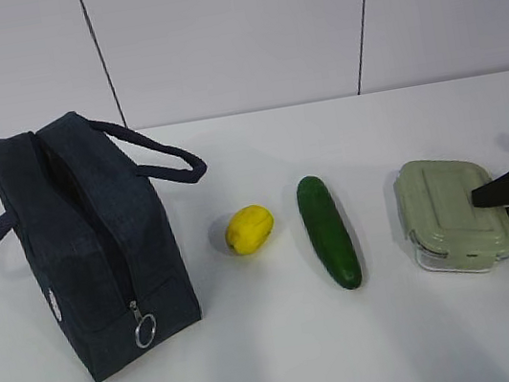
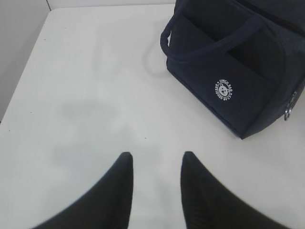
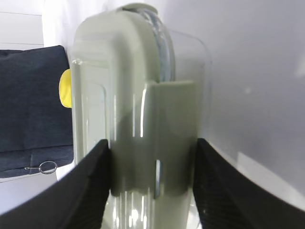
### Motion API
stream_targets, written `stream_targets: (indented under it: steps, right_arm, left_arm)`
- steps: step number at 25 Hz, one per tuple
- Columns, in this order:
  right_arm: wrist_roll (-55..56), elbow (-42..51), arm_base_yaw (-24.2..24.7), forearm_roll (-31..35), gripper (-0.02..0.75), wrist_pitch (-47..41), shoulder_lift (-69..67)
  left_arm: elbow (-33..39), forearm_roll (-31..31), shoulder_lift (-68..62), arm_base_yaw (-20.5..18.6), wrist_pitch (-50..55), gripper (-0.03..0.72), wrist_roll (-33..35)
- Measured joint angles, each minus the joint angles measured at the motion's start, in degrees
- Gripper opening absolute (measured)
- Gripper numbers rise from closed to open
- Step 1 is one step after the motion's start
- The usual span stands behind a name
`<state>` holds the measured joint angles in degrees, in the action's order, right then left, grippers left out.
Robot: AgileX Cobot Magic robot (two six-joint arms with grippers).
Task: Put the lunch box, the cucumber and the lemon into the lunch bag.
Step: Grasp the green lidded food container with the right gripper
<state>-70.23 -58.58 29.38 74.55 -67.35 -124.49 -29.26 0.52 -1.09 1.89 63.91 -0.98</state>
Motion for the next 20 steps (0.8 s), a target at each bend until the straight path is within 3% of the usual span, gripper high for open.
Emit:
stream_targets:
  steps: [20]
  right_arm:
    - [5.8, 0.0, 0.0, -3.2, 0.377, 0.8, 1.4]
  left_arm:
    - [0.0, 0.0, 0.0, 0.0, 0.0, 0.241, 0.0]
